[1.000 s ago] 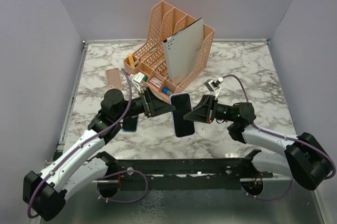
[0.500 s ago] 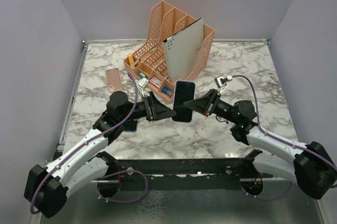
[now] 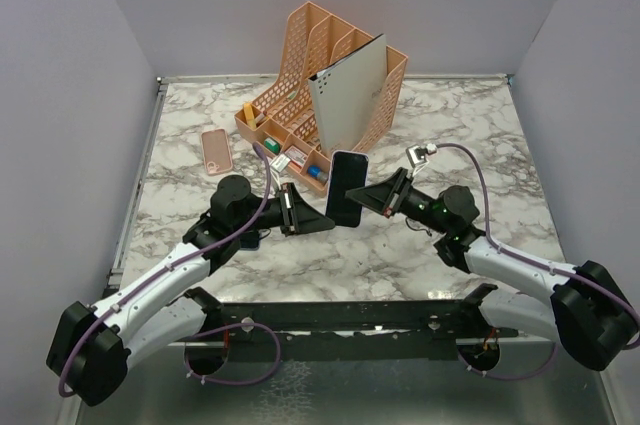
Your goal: Put the phone into the phone case
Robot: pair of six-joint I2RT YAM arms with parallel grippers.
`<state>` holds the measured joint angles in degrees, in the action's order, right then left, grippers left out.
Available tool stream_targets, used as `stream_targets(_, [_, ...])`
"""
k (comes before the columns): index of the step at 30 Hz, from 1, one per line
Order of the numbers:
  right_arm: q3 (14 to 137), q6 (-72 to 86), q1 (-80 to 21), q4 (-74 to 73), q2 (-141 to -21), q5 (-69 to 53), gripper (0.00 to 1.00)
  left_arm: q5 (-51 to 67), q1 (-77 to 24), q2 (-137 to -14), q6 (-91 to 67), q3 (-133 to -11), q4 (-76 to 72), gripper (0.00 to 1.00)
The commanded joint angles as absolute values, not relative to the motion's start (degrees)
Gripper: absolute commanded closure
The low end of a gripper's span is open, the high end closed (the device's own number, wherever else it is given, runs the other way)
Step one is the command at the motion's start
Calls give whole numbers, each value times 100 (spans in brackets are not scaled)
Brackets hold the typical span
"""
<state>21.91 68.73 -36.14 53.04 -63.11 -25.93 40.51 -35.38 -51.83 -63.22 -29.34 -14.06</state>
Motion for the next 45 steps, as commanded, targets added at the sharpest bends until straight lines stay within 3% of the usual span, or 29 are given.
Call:
stream_targets(1, [2407,6737,-3626,5314,-6194,-2417,100,3915,-3564,-5248,-6157,-2847,-1353,100])
stream_targets(7, [2256,6710,-3624,5170,-6008,-2341,100,3644,-3566,-5147,-5937,-3003,-876,100])
stream_targets(8, [2251,6670,-3629,5116,-5965,-2325,100,3623,-3563,-5122,-5908,-3037,-794,93])
stream_targets(11, [2265,6530,-3628,4868,-5842,-2368,99,3565,-3564,-5068,-5829,-3113,-574,47])
stream_targets(13, [2272,6467,-3629,4714,-5788,-2442,100,3493,-3562,-5025,-5742,-3120,-500,38])
stream_targets(17, [2253,6508,-3627,4725,-5843,-2774,99,3482,-3560,-5035,-5666,-3097,-578,33])
stream_targets(26, [2100,6626,-3629,4890,-6067,-3190,100,3694,-3565,-5550,-5773,-3054,-1192,36])
stream_targets(34, [2105,6624,-3625,4791,-6357,-3688,96,3661,-3568,-5695,-5877,-2959,-1477,59])
stream_targets(42, [1943,6859,-3632,5391,-6537,-3915,100,3661,-3577,-5699,-6022,-2844,-1619,58])
stream_targets(45, [1978,6841,-3630,5360,-6564,-4070,98,3641,-3577,-5669,-6055,-2804,-1675,76])
